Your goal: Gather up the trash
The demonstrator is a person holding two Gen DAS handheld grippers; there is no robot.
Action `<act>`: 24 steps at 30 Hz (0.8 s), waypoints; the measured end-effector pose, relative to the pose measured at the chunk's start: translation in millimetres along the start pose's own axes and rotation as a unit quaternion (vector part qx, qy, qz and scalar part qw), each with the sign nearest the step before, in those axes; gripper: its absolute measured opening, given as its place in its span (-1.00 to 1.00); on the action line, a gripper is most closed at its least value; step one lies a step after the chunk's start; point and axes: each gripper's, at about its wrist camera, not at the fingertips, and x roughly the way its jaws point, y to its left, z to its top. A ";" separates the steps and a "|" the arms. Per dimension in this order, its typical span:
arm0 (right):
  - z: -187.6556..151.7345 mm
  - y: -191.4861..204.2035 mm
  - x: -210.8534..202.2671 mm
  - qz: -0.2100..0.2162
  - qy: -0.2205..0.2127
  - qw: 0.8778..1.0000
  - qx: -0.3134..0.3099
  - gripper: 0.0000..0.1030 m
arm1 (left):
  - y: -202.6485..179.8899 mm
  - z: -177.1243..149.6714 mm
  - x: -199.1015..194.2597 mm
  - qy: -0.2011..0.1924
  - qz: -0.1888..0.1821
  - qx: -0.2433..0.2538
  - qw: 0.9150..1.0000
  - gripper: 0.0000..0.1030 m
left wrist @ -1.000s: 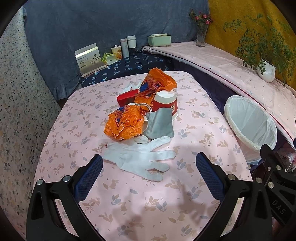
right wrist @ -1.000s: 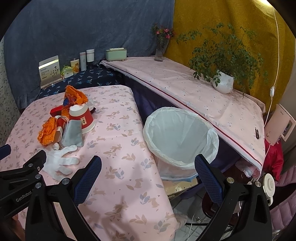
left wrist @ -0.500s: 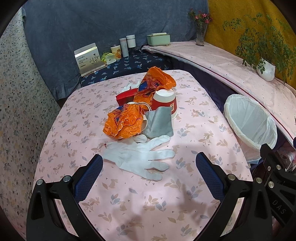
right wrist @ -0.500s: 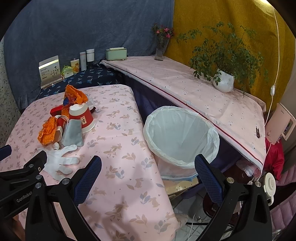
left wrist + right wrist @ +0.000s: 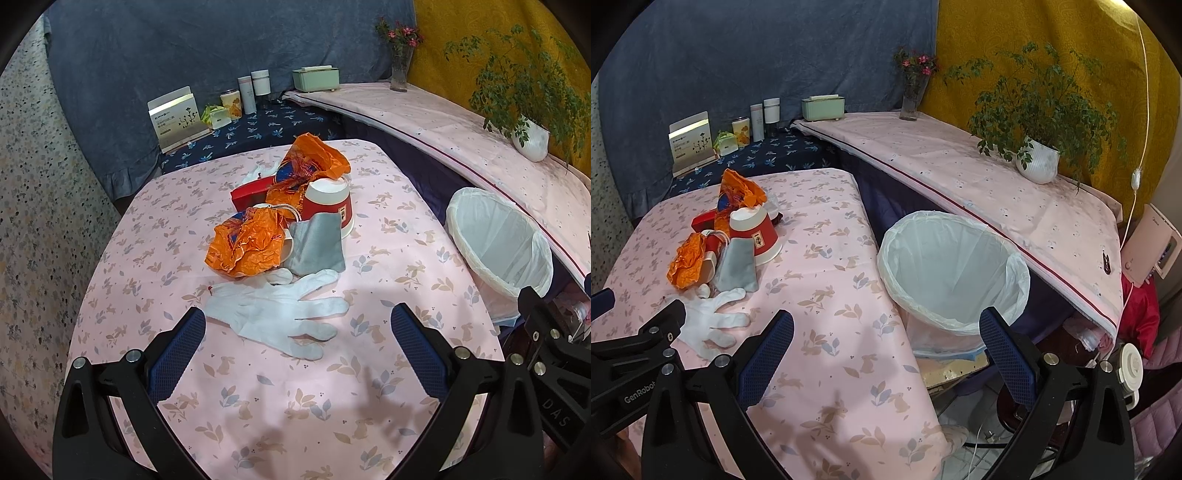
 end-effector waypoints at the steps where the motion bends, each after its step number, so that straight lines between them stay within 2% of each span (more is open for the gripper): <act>1: 0.0 0.2 -0.1 0.000 0.000 1.000 0.000 0.87 | 0.1 -0.2 -0.3 0.000 0.000 0.000 1.000 0.86; 24: 1.6 -0.3 0.5 0.003 -0.002 1.000 0.001 0.87 | -2.9 0.9 0.4 0.001 0.000 0.002 1.000 0.86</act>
